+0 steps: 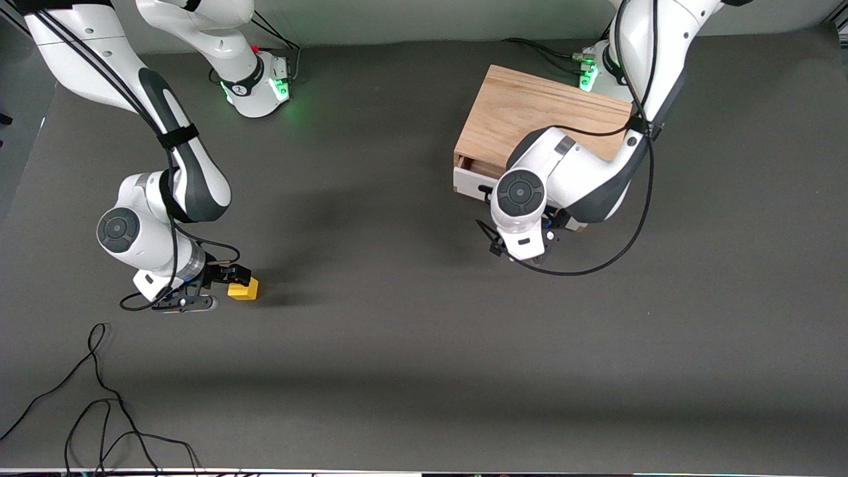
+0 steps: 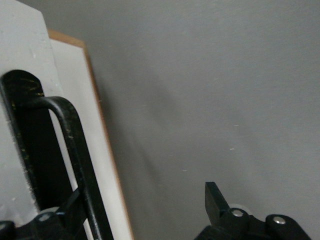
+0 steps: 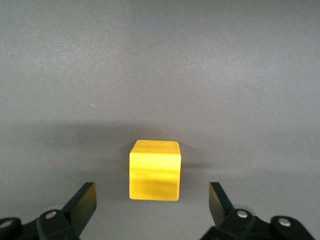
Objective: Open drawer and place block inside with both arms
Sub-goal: 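Pull the drawer open with the left gripper while the right gripper reaches the cube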
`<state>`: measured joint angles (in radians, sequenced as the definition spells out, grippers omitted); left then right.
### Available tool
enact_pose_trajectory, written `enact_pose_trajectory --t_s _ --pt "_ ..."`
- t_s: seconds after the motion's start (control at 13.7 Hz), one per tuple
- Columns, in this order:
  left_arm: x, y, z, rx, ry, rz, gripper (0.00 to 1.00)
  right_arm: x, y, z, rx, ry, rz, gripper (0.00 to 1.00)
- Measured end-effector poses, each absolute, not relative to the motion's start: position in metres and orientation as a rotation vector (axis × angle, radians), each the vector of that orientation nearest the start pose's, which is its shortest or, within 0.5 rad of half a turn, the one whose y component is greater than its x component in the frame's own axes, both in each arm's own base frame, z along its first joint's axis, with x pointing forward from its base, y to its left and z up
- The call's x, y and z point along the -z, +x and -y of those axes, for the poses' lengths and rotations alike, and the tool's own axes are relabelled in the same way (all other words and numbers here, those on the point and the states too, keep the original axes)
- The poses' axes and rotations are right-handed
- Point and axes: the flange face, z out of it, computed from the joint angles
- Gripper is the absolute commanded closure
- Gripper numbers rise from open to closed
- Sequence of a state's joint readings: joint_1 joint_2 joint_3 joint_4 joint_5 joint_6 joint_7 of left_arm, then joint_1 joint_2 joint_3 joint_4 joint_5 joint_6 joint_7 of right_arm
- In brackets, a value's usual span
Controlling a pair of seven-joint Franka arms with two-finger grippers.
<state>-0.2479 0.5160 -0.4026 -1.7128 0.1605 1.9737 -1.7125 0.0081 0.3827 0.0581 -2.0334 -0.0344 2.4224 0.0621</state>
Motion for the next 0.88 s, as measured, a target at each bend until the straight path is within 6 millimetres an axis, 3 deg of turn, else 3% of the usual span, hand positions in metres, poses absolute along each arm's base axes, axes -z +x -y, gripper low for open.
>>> enact_pose_trajectory --t_s 0.29,0.88 --pt "-0.294 0.552 0.366 -0.196 -2.612 1.465 0.00 -0.250 0.594 -0.039 0.025 -3.141 0.030 0.00" --pt "-0.299 0.587 0.373 -0.140 -2.668 1.521 0.00 -0.212 0.578 -0.035 0.081 -3.134 0.016 0.00"
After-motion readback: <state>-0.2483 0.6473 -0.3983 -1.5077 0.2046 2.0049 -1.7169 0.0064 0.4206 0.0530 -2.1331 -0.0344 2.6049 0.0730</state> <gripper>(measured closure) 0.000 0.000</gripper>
